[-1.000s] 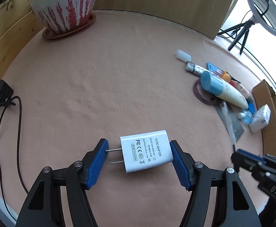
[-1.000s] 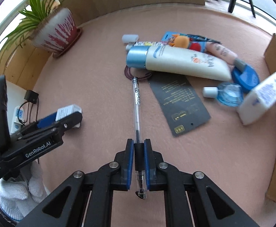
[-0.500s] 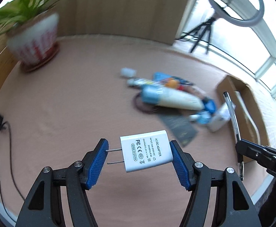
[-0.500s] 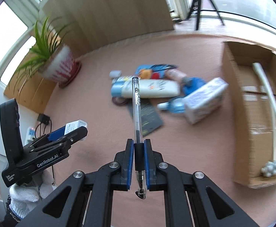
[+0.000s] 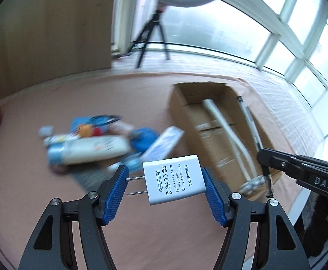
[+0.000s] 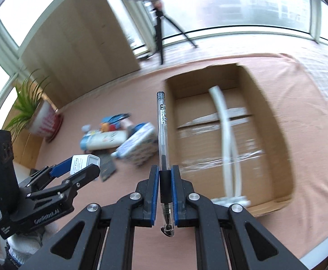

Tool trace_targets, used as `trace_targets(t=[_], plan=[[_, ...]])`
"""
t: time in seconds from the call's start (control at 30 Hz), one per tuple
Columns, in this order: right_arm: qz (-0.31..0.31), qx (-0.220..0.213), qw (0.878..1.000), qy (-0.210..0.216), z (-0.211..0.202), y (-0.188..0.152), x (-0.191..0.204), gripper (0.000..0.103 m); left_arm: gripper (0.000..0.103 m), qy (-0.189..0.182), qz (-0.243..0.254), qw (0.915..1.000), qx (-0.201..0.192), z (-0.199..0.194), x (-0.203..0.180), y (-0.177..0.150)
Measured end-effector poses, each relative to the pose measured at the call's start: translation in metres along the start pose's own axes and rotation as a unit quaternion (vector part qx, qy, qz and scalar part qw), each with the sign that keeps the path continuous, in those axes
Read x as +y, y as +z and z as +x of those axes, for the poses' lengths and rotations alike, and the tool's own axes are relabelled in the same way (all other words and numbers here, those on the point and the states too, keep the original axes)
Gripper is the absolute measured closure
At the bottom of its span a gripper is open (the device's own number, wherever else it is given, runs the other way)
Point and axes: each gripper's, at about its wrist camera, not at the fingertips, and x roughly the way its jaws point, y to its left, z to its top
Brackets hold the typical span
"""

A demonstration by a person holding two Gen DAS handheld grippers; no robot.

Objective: Organize objects
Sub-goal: 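Carry the charger and pen to the box and release both inside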

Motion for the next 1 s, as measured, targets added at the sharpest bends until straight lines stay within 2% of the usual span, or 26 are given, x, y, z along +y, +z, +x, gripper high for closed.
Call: trace_targets(t=[0.17, 0.37, 0.57, 0.83, 0.93, 1.0], plan=[[0.013, -0.009, 1.000, -0.025, -0.005, 0.011, -0.035, 0.093, 0.034, -0.016, 0.030, 0.9994, -0.001, 0.021, -0.047, 0.020], [0.018, 0.000, 0.999, -0.039, 0.005, 0.017, -0.064, 0.093, 0.034, -0.018, 0.050, 0.9985, 0.013, 0.053, -0.082, 0.030], [0.022, 0.012, 0.999, -0.039, 0.018, 0.018, -0.080, 0.093, 0.034, -0.013, 0.050, 0.9983, 0.025, 0.072, -0.091, 0.031], [0.020, 0.020, 0.999, -0.036, 0.026, 0.018, -0.084, 0.093, 0.033, -0.012, 0.043, 0.9986, 0.028, 0.075, -0.087, 0.032], [0.021, 0.018, 0.999, -0.034, 0.026, 0.019, -0.083, 0.090, 0.033, -0.022, 0.038, 0.9983, 0.038, 0.074, -0.084, 0.033], [0.024, 0.019, 0.999, -0.030, 0.026, 0.018, -0.082, 0.083, 0.033, -0.020, 0.040, 0.9985, 0.033, 0.070, -0.083, 0.033]])
